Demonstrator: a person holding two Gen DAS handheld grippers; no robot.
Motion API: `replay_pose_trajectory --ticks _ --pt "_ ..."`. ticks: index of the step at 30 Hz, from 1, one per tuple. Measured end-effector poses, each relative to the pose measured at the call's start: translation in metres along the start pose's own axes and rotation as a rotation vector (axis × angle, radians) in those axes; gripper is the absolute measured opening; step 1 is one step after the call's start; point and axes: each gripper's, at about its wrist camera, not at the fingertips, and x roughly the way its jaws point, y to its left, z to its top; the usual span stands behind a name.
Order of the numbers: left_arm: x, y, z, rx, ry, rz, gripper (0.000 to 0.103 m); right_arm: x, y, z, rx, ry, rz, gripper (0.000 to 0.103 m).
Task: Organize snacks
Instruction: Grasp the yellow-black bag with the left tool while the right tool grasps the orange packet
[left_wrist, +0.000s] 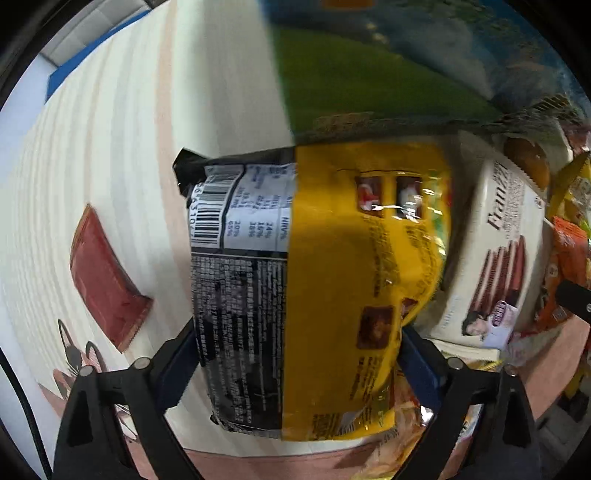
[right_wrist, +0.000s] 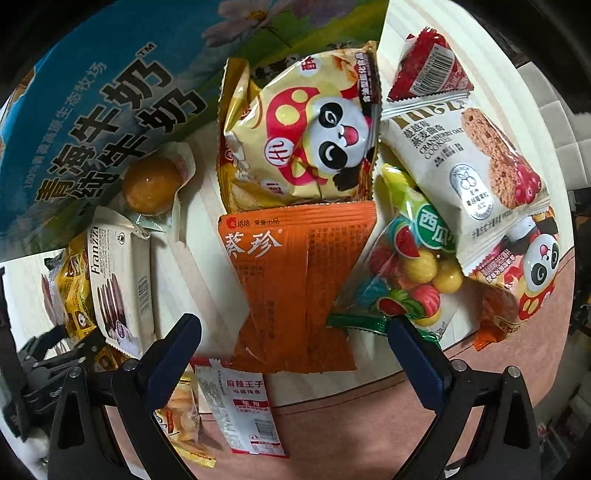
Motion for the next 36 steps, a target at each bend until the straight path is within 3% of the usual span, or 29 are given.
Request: replay_pose_trajectory --ticks 9,12,13,14,15,16,25,30,36 --pt "-0.007 0.010 -0.019 -0.106 -0.001 0.008 0.090 0.024 0.025 0.003 0.027 0.013 -0.054 0.091" --pt "-0.011 0.012 -0.027 -0.149 0.007 0.026 0.090 0.027 0.029 0.005 0.018 0.012 -0.073 0.082" --pt "-0.013 0.004 -0.030 -0.157 0.012 0.031 0.090 0.028 0.030 0.005 0.013 0.015 -0.066 0.071" --pt "-0.013 0.007 -0.033 -0.169 0.020 0.032 0.090 0.029 0.031 0.005 0.006 0.016 -0.072 0.067" --pt "-0.013 0.008 -0.038 -0.183 0.028 0.021 0.090 0.030 0.034 0.004 -0.004 0.020 -0.053 0.055" --pt "-0.012 0.009 -0.040 -0.189 0.033 0.017 0.090 0.031 0.035 0.003 -0.019 0.027 -0.055 0.052" --pt "-0.015 0.020 -0.044 -0.225 0.029 -0.010 0.093 0.043 0.041 -0.025 -0.249 0.084 -0.141 0.049" --pt "0.004 0.028 -0.051 -0.233 0.023 -0.023 0.093 0.046 0.023 -0.024 -0.207 0.093 -0.110 0.056" --pt "-0.009 0.045 -0.062 -0.252 0.008 -0.022 0.090 0.061 0.016 -0.025 -0.171 0.071 -0.107 0.057"
